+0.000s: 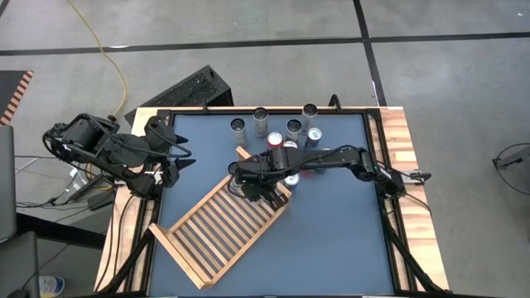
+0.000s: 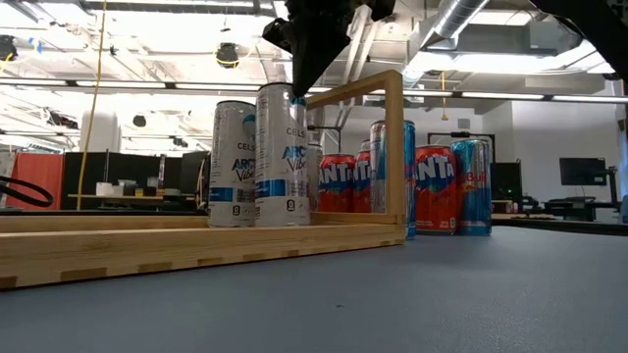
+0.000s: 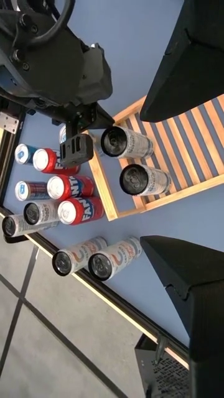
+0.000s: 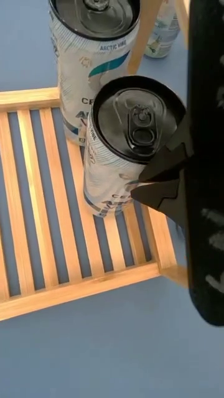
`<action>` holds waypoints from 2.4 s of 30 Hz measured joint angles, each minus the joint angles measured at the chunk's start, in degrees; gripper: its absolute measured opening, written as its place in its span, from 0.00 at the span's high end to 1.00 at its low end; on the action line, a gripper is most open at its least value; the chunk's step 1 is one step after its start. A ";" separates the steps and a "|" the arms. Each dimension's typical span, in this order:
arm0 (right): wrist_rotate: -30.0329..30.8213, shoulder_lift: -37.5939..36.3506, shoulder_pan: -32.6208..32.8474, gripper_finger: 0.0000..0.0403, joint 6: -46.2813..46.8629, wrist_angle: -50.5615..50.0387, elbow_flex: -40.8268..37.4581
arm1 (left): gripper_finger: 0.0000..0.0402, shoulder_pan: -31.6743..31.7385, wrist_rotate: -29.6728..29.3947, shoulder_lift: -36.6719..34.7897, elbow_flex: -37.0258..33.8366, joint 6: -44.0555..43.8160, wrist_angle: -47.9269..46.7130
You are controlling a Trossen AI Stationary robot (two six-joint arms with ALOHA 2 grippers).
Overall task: Place canned beverage on shelf
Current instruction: Put the right white blue soda can on the shelf aligned with the other white blue soda can
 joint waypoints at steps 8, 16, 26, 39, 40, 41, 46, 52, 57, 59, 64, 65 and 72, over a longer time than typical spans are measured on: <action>-0.02 -0.23 2.02 1.00 3.32 -2.18 0.15 | 0.25 0.00 -0.11 0.45 -0.01 -0.07 1.63; -1.05 -5.70 3.06 1.00 9.40 -5.54 0.15 | 0.25 0.03 1.30 5.21 0.00 4.82 10.31; 3.84 -21.20 2.99 1.00 27.92 -11.41 0.11 | 0.25 8.01 12.82 18.31 -0.02 16.66 13.32; 13.86 -33.08 8.50 1.00 38.01 -11.46 0.11 | 0.25 14.71 31.72 29.36 -0.02 23.11 19.92; 14.25 -33.23 8.84 1.00 38.02 -11.46 0.11 | 0.25 14.50 31.86 29.75 -0.02 23.03 19.92; 14.35 -33.31 9.09 1.00 38.00 -11.46 0.11 | 0.25 14.16 31.91 30.40 -0.02 22.95 20.02; 14.43 -33.00 9.35 1.00 37.48 -11.46 0.11 | 0.25 13.02 28.99 33.46 -0.02 23.14 20.12; 14.36 -32.85 9.45 1.00 36.20 -11.46 -0.26 | 0.25 12.98 28.42 36.71 -0.04 22.91 20.50; 14.16 -32.81 10.19 1.00 36.28 -11.46 -1.09 | 0.25 13.00 25.02 36.74 -0.02 23.32 20.33; 14.16 -32.90 10.65 1.00 36.14 -11.50 -1.07 | 0.25 12.99 25.52 36.74 -0.02 23.41 20.50; 14.10 -32.83 11.61 1.00 35.88 -11.48 -1.07 | 0.25 13.25 26.53 36.74 -1.27 25.56 21.28; 14.10 -32.83 11.72 1.00 35.85 -11.49 -1.07 | 0.25 13.45 27.15 36.74 -1.76 25.85 21.43; 14.09 -32.87 11.70 1.00 35.98 -11.48 -1.07 | 0.25 14.62 28.77 36.76 -4.09 25.99 23.91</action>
